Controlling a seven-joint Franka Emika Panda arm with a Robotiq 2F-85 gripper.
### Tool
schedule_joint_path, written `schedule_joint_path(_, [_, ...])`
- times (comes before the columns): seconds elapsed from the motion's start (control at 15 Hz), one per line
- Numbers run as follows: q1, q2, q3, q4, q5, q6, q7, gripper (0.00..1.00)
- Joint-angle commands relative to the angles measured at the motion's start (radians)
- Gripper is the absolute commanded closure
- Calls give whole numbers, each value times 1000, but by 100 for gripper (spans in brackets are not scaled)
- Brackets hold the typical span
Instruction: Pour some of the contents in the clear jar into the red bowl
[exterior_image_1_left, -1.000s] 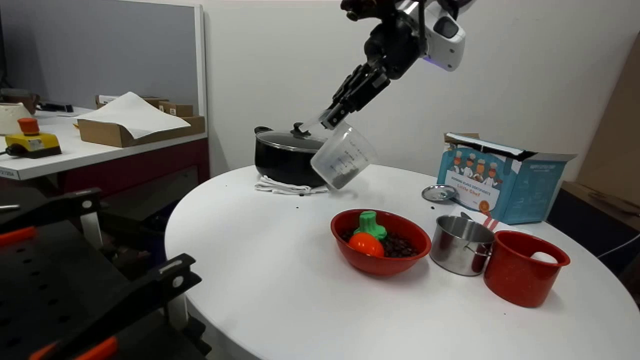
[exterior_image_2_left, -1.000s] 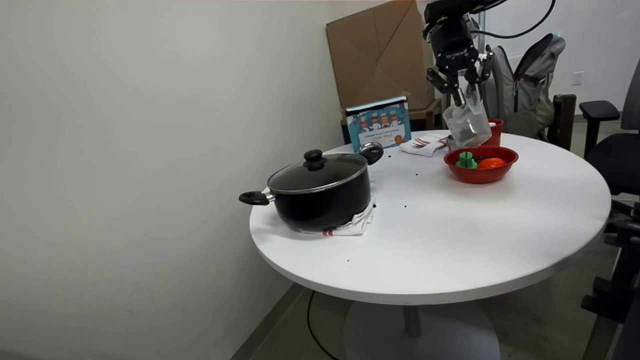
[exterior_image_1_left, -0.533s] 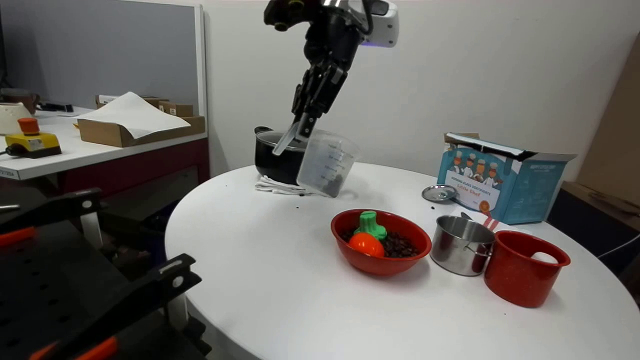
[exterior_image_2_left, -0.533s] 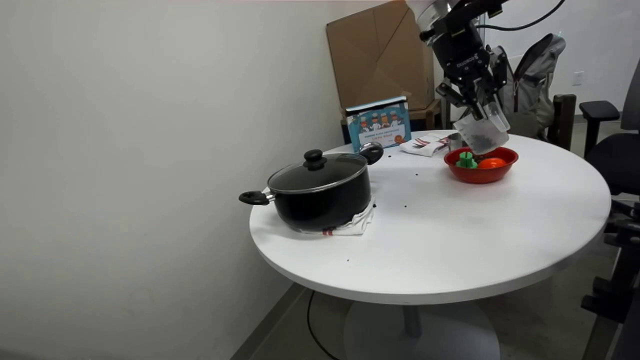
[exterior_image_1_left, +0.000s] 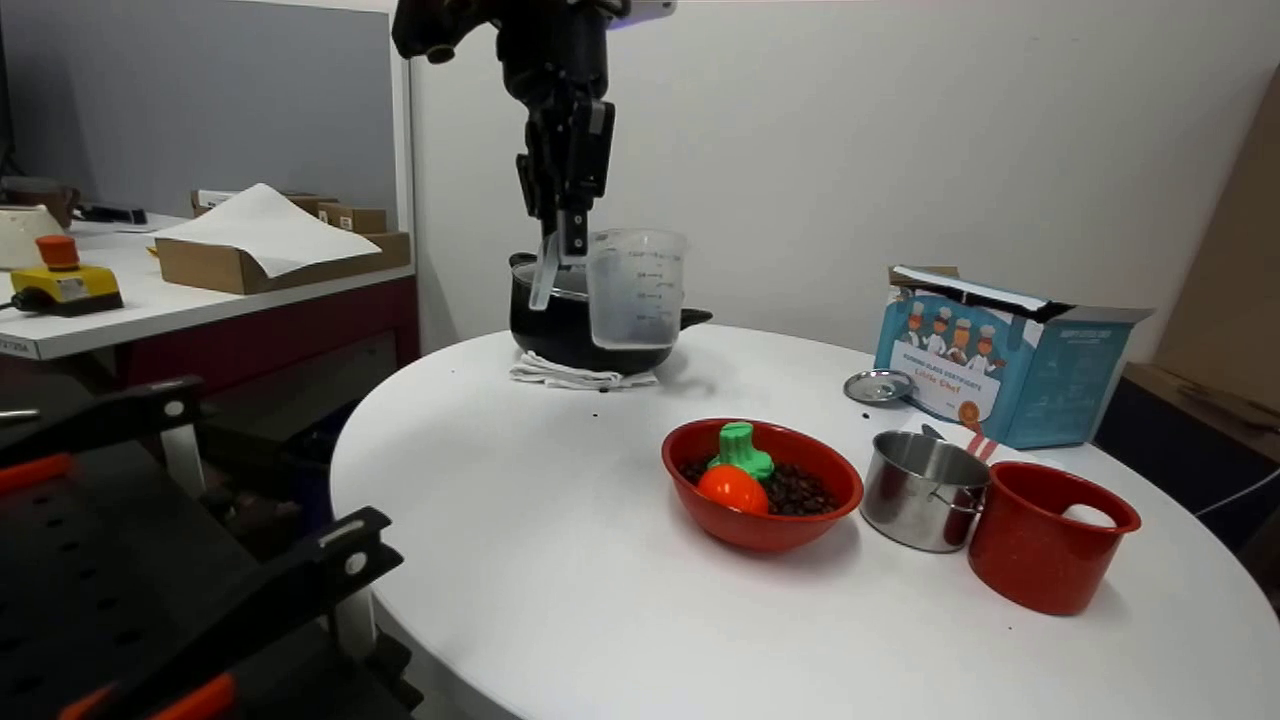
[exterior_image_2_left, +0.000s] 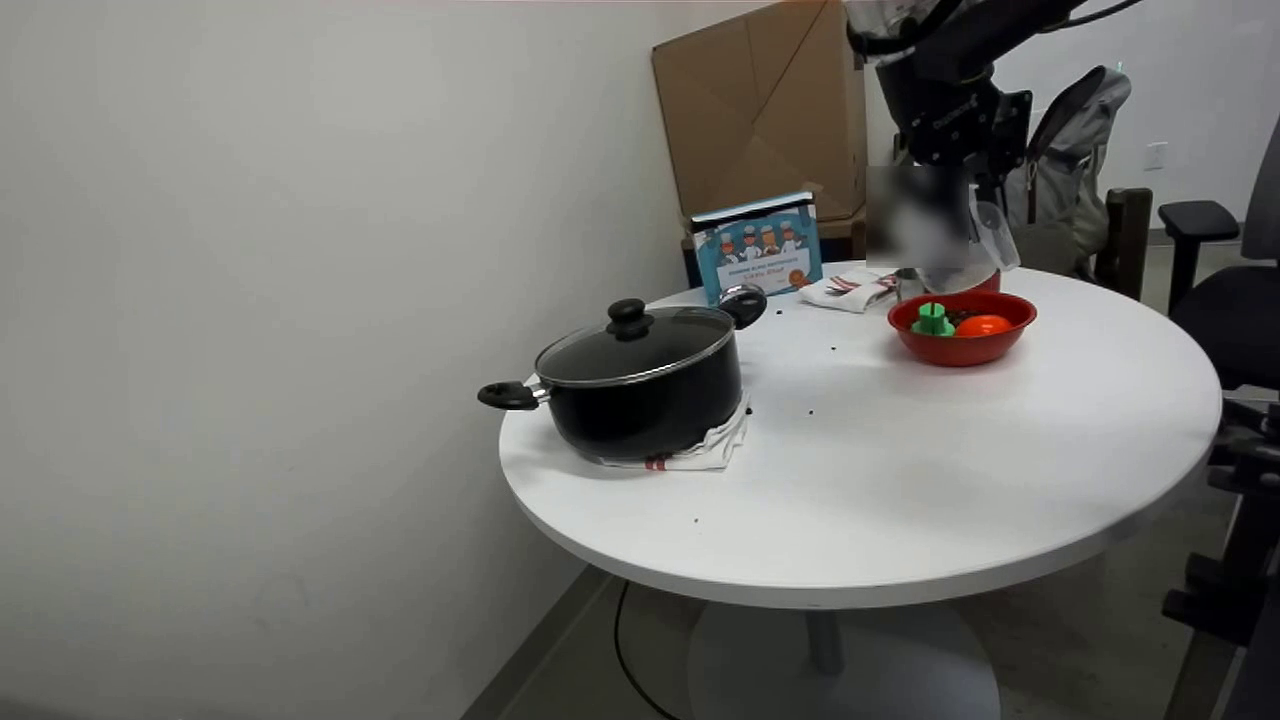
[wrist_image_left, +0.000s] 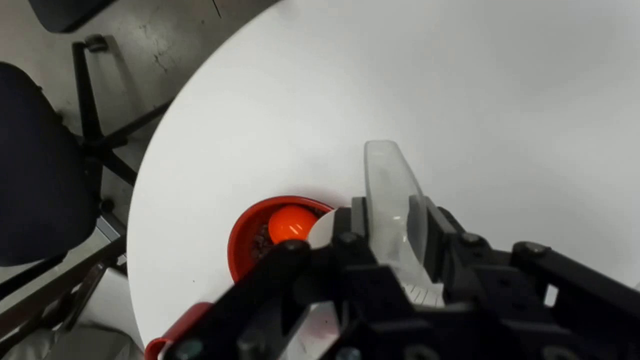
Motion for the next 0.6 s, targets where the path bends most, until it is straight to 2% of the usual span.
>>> schedule_joint_path(0.0, [-42,-50,36,-85,-142,209,155,87])
schedule_joint_path(0.2, [-75,-20,39,-93,-283,339,282,88])
schedule_joint_path(0.53, [-87,58,1,-92,-477,435,423,88])
